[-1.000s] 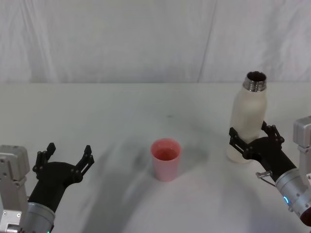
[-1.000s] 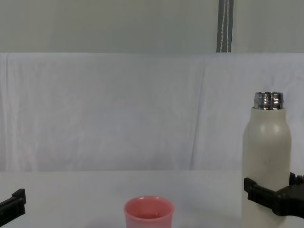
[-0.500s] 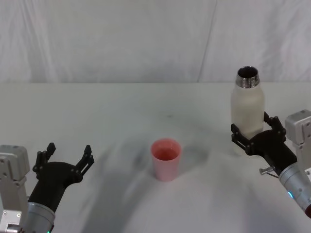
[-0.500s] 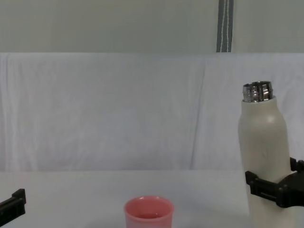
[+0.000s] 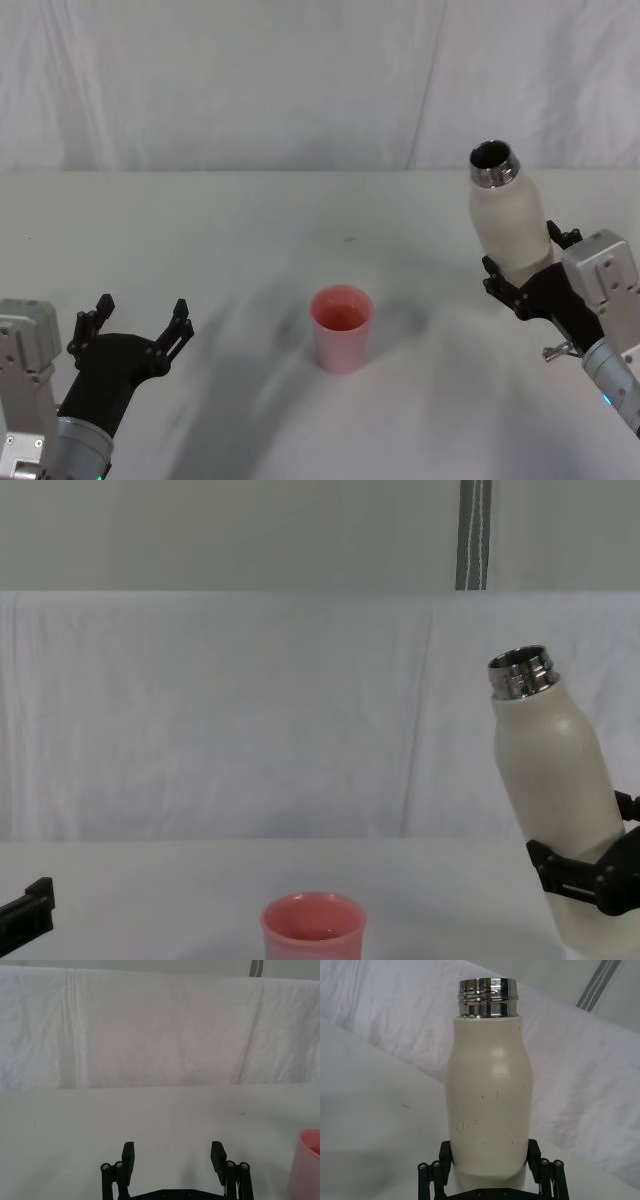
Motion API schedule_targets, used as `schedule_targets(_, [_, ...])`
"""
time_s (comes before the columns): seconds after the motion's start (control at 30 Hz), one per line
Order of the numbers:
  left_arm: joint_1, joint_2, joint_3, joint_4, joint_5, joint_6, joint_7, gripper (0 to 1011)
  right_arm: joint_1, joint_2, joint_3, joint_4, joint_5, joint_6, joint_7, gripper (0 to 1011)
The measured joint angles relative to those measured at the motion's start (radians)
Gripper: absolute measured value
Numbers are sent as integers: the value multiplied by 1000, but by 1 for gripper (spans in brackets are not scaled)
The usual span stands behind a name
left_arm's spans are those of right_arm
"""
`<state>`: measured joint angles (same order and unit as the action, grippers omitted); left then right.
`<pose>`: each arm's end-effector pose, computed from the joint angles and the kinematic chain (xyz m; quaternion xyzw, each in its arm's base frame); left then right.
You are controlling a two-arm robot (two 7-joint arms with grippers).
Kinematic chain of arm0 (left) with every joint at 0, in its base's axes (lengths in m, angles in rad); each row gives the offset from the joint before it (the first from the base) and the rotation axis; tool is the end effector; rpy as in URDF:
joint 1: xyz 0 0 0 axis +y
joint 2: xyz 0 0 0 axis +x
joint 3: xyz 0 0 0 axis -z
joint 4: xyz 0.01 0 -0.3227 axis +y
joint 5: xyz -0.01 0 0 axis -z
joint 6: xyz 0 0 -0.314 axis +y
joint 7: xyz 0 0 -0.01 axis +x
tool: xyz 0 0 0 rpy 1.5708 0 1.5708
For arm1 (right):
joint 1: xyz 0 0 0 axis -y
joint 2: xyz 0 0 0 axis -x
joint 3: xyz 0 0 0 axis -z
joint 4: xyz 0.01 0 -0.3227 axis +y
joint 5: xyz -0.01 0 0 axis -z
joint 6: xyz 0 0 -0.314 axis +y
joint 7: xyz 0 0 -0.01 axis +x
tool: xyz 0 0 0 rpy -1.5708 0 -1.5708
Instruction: Grasp the thermos with one hand and pour water into the cup lid.
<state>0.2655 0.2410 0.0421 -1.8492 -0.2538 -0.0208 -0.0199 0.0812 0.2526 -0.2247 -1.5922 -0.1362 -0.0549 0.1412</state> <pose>0.2498 0.0448 -0.3159 -0.0174 0.0064 0.6616 0.7496 0.3517 -0.0091 -0.3060 -0.0990 -0.1792 -0.5544 0.8067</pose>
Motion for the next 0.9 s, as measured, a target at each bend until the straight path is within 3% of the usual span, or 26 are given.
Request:
schedule_targets(0.47, [0,0,0,0,0,0,0,1001,-5,13,-11,-12,-105,-7,-11,940])
schedule_targets(0.9, [0,0,0,0,0,0,0,1001,-6,33,-49,-29,-265,-4,-49,940])
